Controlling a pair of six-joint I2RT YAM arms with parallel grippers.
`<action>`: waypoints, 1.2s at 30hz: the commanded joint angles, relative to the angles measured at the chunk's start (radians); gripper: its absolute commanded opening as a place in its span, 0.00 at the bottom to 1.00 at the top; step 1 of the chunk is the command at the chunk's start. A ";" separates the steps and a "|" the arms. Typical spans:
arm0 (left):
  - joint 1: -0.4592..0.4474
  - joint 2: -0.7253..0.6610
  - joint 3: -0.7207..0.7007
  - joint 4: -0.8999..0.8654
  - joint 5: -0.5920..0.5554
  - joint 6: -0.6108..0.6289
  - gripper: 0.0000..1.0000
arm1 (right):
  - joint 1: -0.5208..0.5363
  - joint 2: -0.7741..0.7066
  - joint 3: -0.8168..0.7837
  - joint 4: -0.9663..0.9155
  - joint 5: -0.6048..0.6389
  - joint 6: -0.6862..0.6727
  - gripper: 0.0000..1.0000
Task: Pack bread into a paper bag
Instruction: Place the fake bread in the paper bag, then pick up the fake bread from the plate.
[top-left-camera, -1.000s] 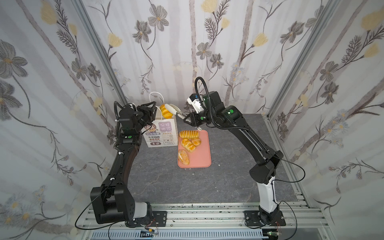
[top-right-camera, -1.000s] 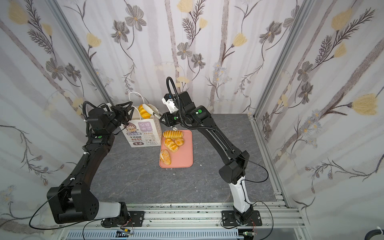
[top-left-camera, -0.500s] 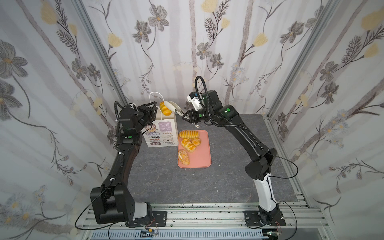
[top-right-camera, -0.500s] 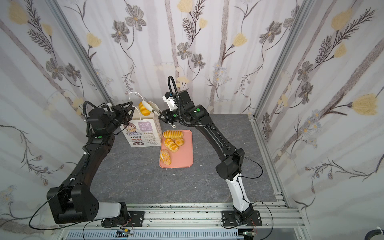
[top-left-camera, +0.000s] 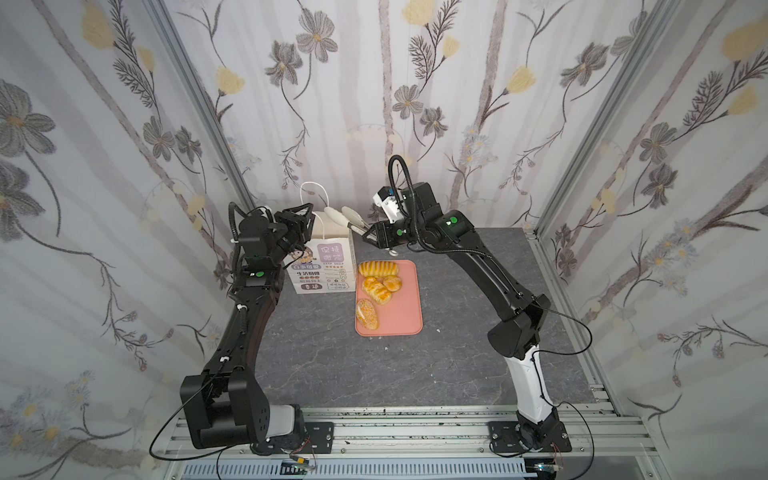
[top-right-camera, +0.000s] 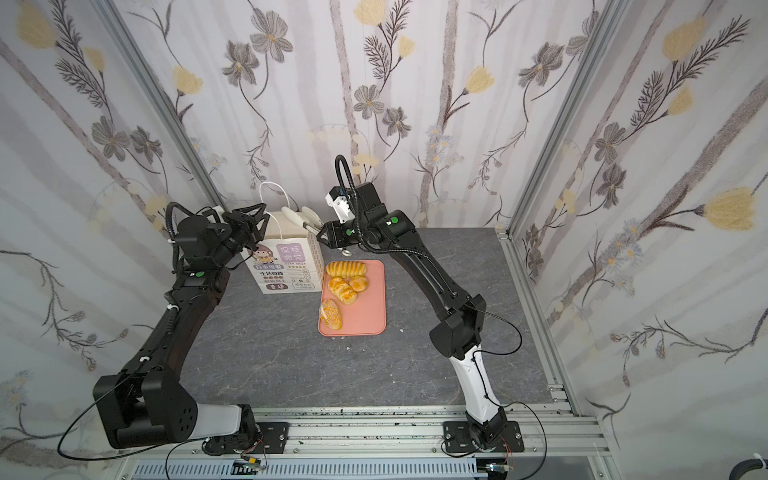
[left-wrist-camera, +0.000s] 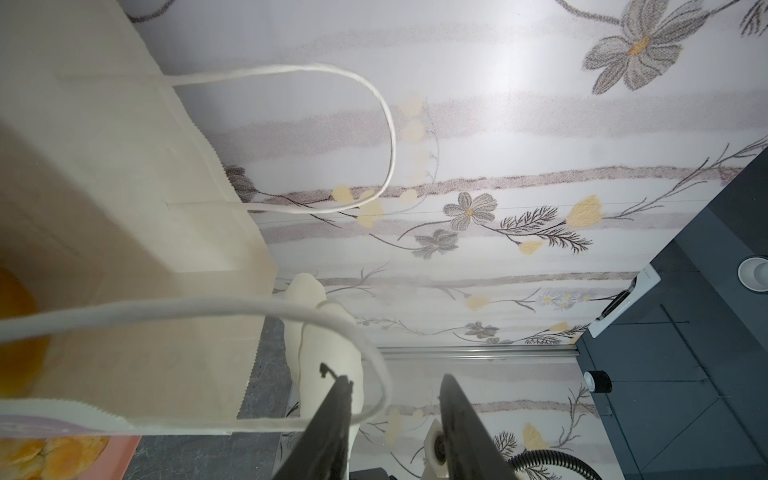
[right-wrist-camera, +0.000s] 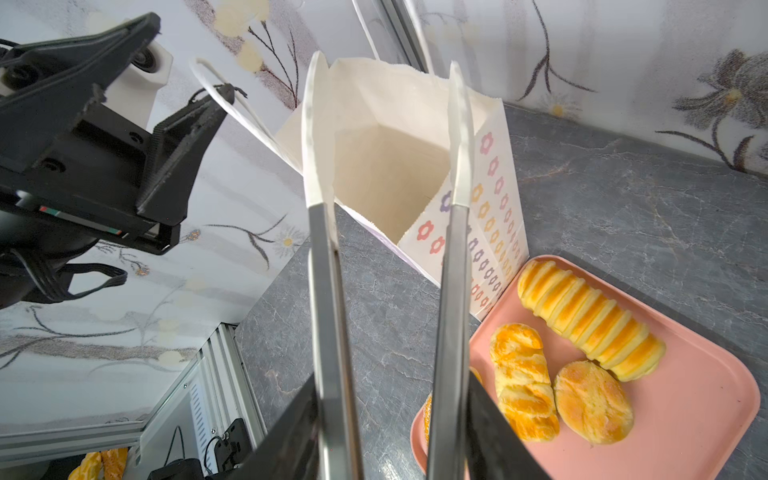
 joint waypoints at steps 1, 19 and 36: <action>0.000 0.000 0.008 0.023 0.007 0.000 0.38 | -0.009 -0.039 0.007 -0.008 -0.014 -0.011 0.49; 0.001 0.029 -0.008 0.074 0.021 -0.012 0.38 | -0.051 -0.570 -0.773 0.087 0.125 -0.089 0.49; 0.000 0.014 -0.014 0.033 0.019 0.017 0.38 | 0.069 -0.656 -1.167 0.215 0.196 -0.010 0.49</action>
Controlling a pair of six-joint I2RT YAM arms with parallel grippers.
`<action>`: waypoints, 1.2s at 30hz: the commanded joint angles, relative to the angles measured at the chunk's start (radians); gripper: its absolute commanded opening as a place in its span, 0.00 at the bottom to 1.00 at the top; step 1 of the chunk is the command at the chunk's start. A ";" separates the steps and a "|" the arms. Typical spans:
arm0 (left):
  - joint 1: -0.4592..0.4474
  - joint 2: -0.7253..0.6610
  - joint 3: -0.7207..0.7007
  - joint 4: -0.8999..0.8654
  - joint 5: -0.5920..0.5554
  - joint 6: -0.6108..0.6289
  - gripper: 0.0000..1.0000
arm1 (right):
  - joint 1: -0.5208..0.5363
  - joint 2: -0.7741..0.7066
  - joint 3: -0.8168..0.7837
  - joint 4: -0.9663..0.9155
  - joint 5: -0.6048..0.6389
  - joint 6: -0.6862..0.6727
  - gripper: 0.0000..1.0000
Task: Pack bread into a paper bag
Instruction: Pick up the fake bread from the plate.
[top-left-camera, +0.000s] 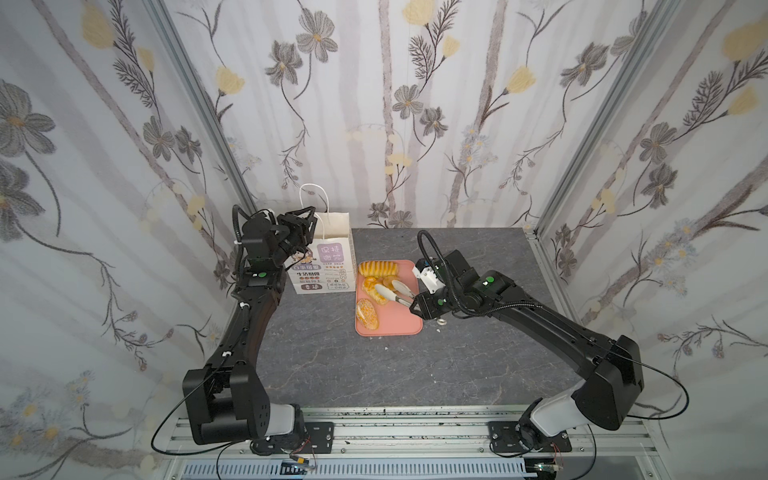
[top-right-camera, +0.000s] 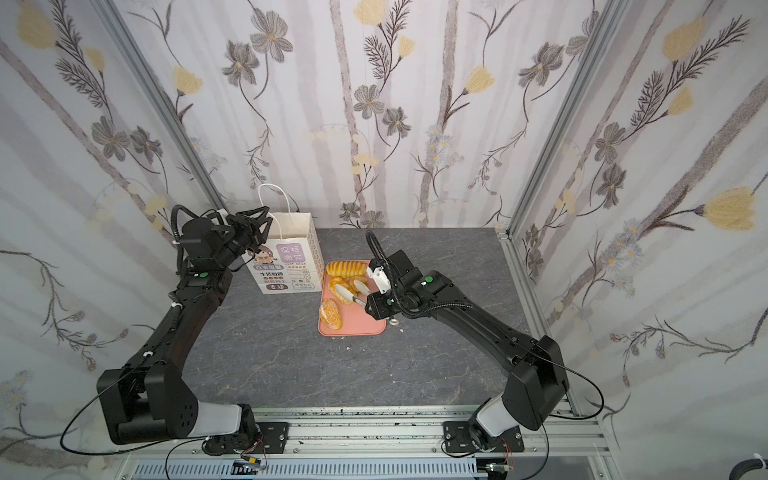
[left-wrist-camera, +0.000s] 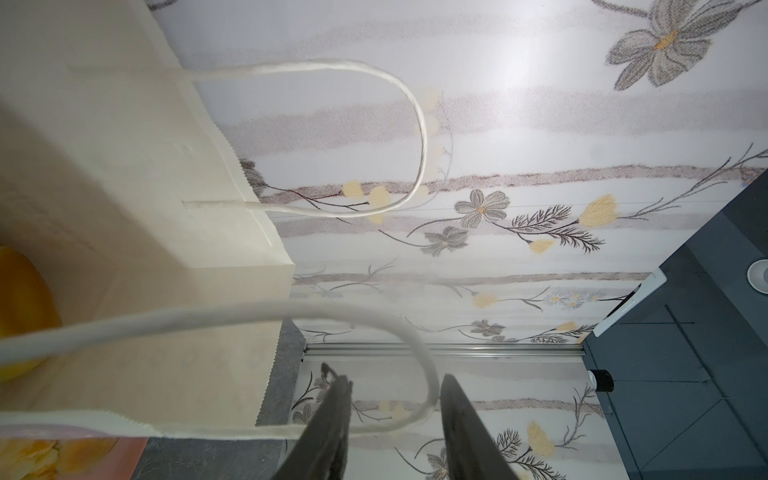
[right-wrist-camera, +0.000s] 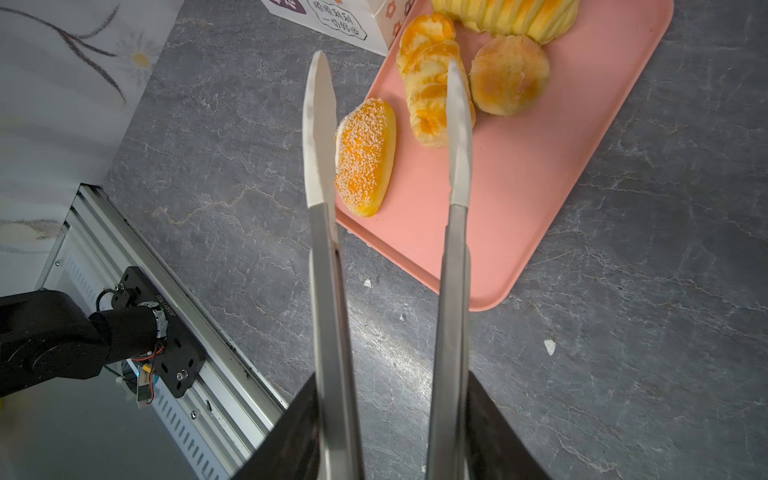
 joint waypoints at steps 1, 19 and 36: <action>0.001 -0.005 0.013 0.003 0.003 0.016 0.38 | 0.025 0.011 -0.012 0.091 0.021 0.026 0.49; 0.001 -0.020 0.018 -0.016 0.004 0.020 0.38 | 0.137 0.142 -0.032 0.143 0.033 0.053 0.50; 0.002 -0.020 0.017 -0.016 0.001 0.020 0.38 | 0.153 0.213 -0.025 0.144 0.020 0.050 0.35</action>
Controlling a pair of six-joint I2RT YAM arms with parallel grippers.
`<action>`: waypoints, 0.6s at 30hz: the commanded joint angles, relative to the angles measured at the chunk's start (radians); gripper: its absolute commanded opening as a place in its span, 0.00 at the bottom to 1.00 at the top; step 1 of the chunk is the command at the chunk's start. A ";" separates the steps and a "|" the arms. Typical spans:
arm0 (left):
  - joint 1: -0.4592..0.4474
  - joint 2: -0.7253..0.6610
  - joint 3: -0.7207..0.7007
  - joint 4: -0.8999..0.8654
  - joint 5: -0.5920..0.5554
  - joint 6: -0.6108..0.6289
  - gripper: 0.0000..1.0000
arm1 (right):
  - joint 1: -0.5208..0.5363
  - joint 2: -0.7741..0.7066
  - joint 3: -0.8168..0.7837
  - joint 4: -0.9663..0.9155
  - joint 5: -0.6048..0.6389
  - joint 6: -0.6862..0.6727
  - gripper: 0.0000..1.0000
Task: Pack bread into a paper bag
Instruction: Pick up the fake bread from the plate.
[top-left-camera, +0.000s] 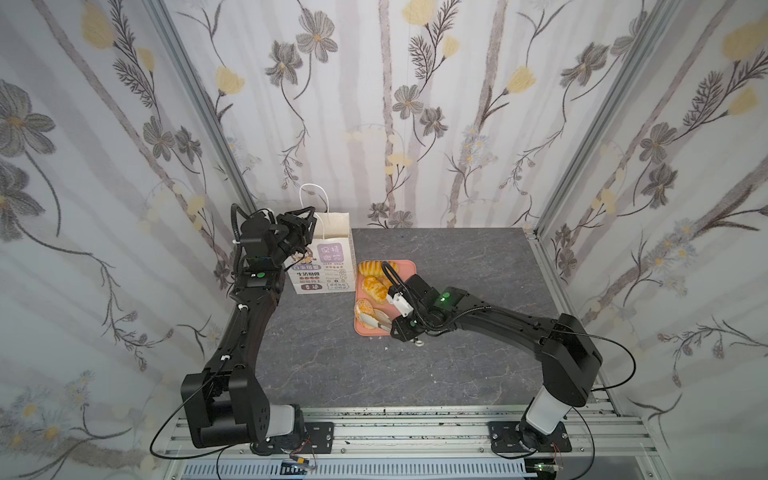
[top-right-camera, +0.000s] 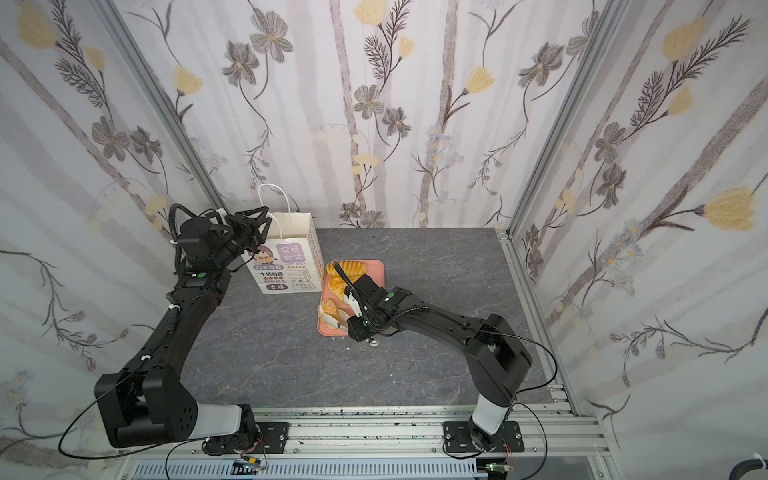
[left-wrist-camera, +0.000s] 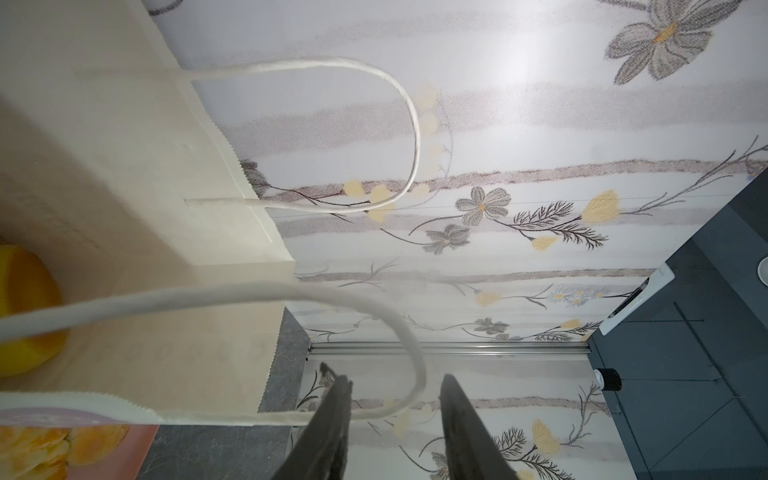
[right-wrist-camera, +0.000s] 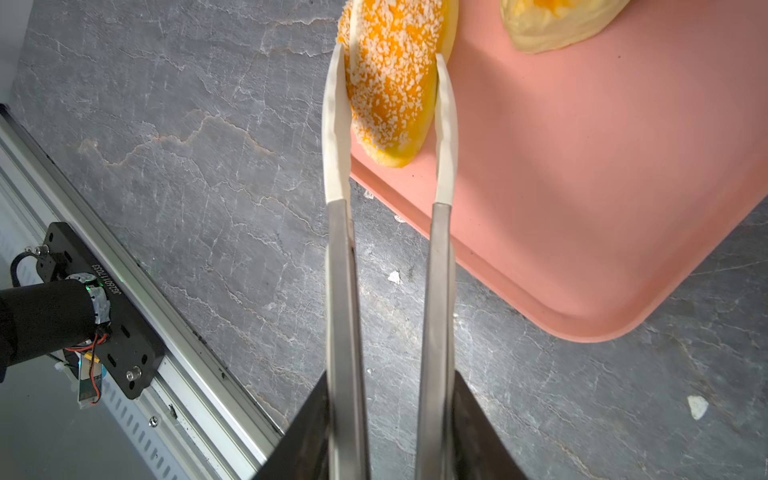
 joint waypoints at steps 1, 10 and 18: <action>0.001 -0.004 0.009 0.020 0.003 0.001 0.38 | 0.001 0.002 0.008 0.037 -0.012 -0.001 0.35; 0.001 0.000 0.011 0.025 0.003 0.000 0.38 | 0.003 -0.071 0.029 -0.019 -0.005 -0.008 0.32; 0.001 0.011 0.009 0.040 0.003 -0.005 0.38 | 0.001 -0.186 0.089 -0.105 0.045 -0.044 0.32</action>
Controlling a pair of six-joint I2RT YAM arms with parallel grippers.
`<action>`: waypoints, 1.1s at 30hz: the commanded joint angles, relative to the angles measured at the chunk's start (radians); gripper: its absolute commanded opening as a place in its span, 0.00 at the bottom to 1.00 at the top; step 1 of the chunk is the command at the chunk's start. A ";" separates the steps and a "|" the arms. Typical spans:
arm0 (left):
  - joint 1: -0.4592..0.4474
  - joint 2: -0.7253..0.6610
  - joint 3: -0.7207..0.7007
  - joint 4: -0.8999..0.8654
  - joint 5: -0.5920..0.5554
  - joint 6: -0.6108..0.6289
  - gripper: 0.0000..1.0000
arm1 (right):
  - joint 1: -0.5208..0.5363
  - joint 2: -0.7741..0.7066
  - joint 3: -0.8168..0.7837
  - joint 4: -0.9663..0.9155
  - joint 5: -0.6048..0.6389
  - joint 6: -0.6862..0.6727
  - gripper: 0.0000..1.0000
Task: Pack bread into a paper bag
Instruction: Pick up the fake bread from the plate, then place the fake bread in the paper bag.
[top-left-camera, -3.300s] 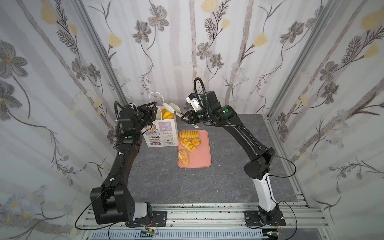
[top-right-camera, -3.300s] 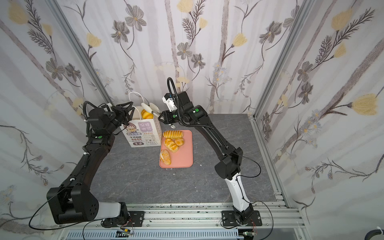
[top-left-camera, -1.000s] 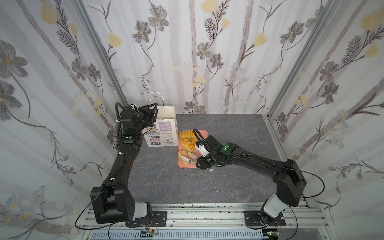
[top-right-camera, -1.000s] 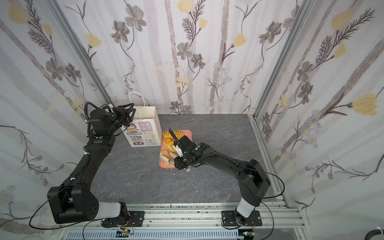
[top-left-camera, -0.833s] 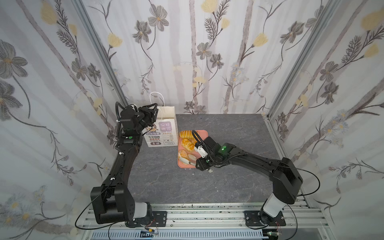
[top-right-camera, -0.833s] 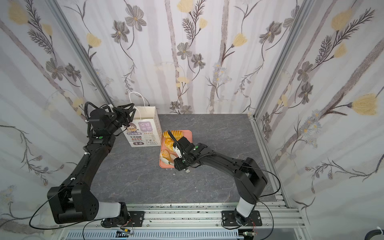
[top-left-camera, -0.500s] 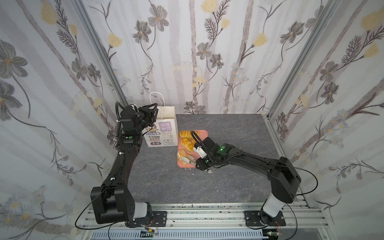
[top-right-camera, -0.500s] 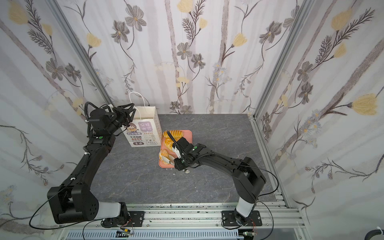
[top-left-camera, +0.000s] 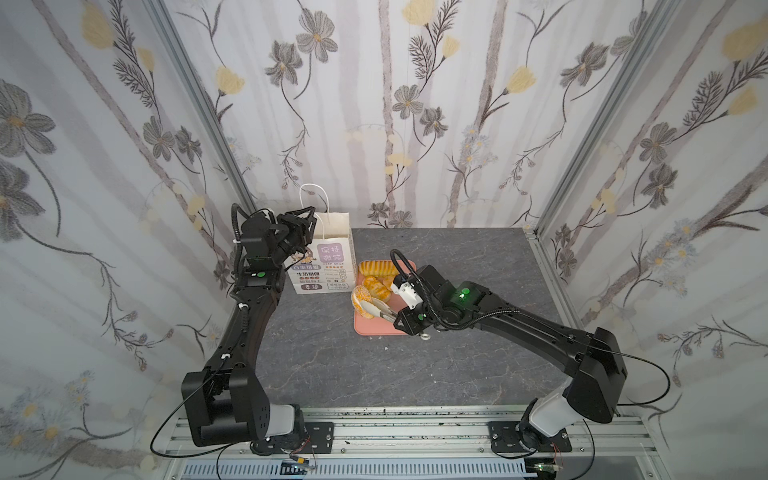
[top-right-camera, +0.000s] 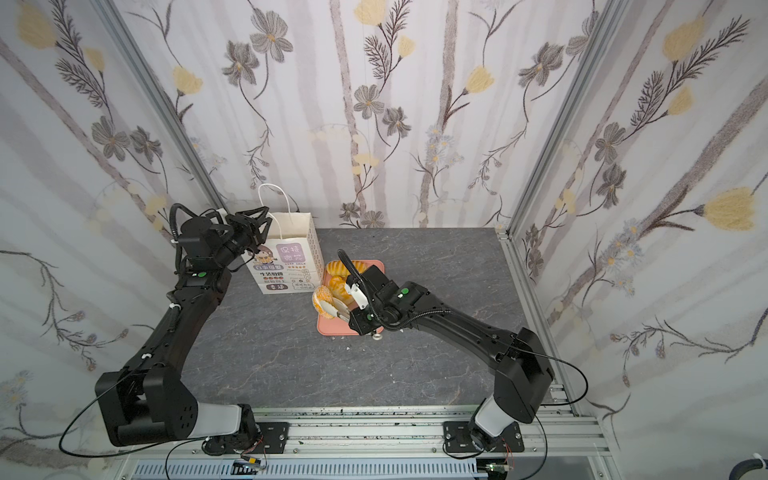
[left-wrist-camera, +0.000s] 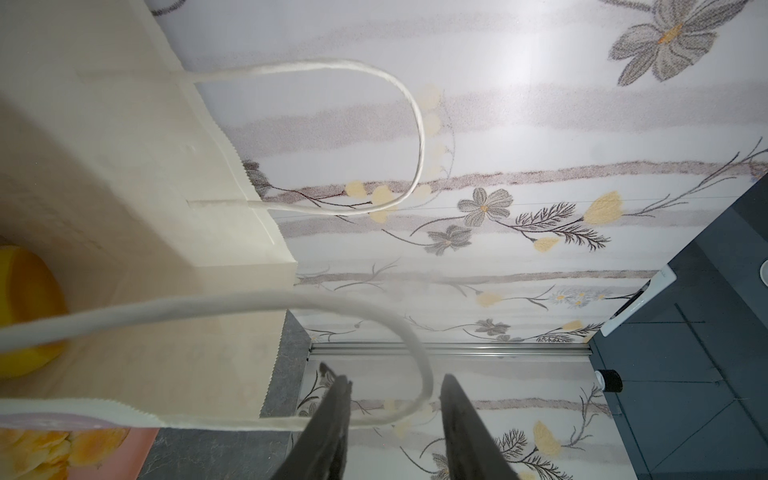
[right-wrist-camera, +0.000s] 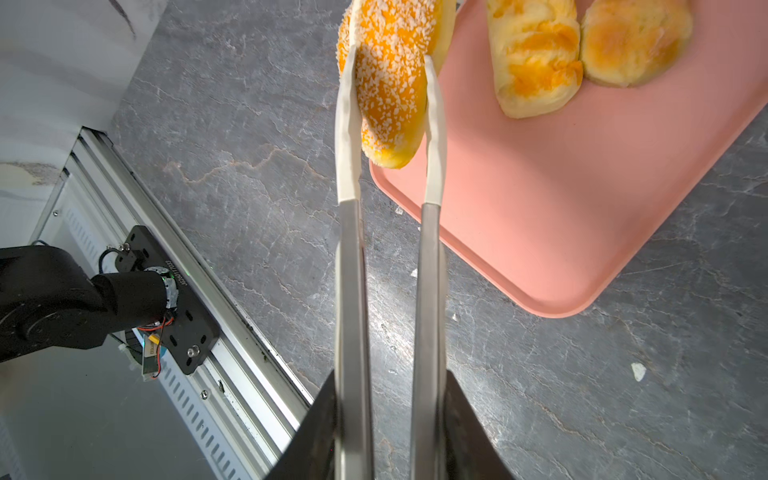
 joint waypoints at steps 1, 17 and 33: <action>0.000 0.002 0.006 0.040 0.004 -0.005 0.38 | -0.002 -0.036 0.043 -0.019 0.036 -0.030 0.32; 0.002 -0.025 -0.019 0.041 -0.010 -0.010 0.38 | -0.058 0.112 0.600 -0.144 0.135 -0.187 0.35; 0.002 -0.050 -0.044 0.053 -0.019 -0.031 0.38 | -0.067 0.458 1.056 -0.142 0.051 -0.150 0.37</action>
